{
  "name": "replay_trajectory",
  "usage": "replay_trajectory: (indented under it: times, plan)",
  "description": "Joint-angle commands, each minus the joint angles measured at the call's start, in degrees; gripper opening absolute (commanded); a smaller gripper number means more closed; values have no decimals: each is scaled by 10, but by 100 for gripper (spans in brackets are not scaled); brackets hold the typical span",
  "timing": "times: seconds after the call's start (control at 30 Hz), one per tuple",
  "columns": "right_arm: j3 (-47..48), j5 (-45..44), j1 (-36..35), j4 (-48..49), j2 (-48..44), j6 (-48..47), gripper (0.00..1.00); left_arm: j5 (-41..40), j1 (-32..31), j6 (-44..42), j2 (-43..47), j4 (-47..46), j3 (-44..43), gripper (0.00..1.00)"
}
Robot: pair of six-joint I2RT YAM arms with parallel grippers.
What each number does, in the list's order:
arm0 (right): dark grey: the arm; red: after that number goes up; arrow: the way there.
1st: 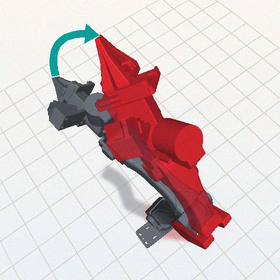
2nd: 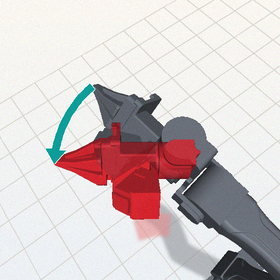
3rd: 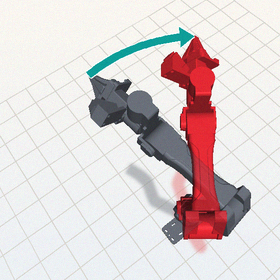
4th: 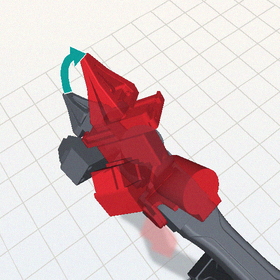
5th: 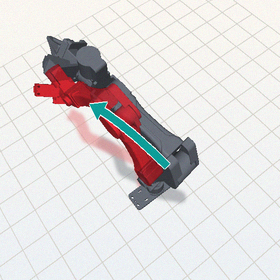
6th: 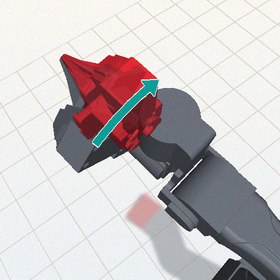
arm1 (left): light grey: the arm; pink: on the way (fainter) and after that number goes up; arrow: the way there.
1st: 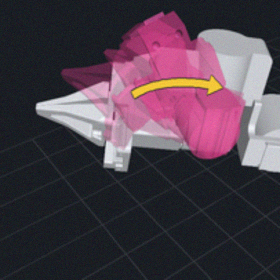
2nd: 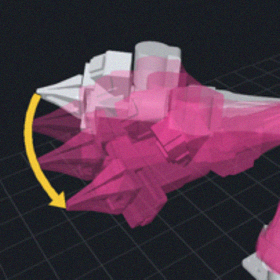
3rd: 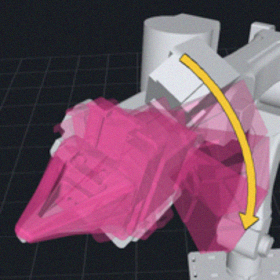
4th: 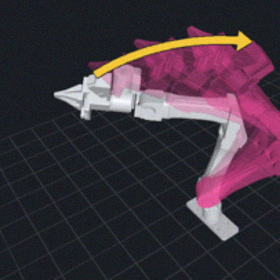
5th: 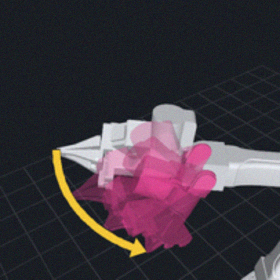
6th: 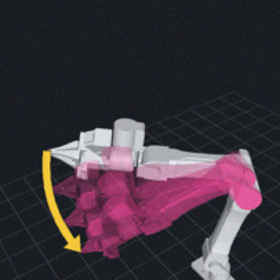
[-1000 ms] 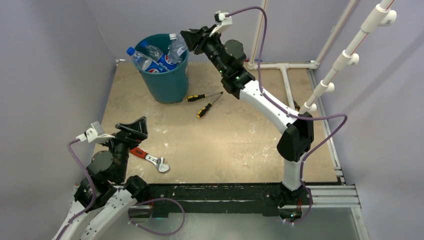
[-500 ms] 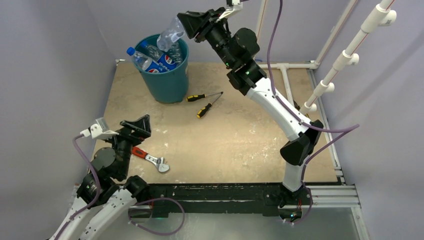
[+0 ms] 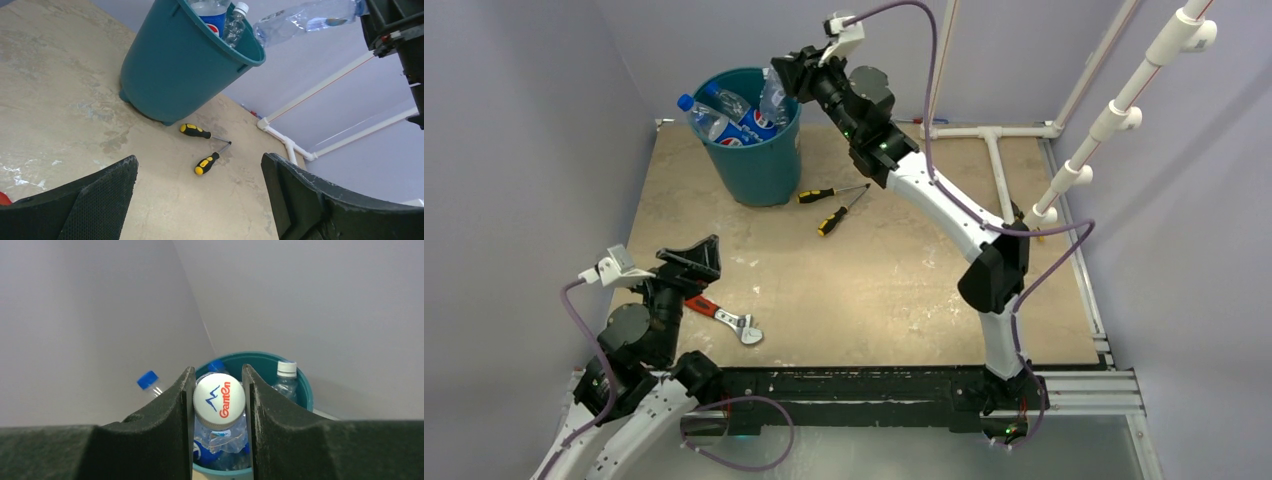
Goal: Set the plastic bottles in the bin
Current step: Place the plastic bottle in the trash bin.
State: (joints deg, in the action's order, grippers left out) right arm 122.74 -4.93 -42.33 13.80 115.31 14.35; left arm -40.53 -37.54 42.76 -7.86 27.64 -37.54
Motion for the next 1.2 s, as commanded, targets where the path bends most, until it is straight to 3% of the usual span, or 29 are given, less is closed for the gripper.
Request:
replay_trajectory:
  times: [0.0, 0.47, 0.53, 0.63, 0.67, 0.77, 1.17]
  plan:
    - [36, -21, 1, -3, 23, -44, 0, -9, 2, 10, -35, 17, -30, 94]
    - [-6, 28, -1, -11, 74, -30, 0, 2, 1, 40, -37, 29, -18, 93]
    - [0, 36, -4, -25, 81, -33, 14, 1, 2, 39, -38, 30, -18, 93]
    - [9, 41, -7, -44, 88, -28, 55, 2, 2, 39, -40, 31, -19, 93]
    - [7, 39, -7, -45, 87, -22, 60, 2, 2, 38, -40, 32, -19, 93]
    - [-2, 37, -8, -35, 73, -14, 96, 0, 2, 39, -39, 36, -18, 94]
    - [0, 15, -8, -45, -7, -5, 99, 3, 1, 41, -42, 33, -18, 94]
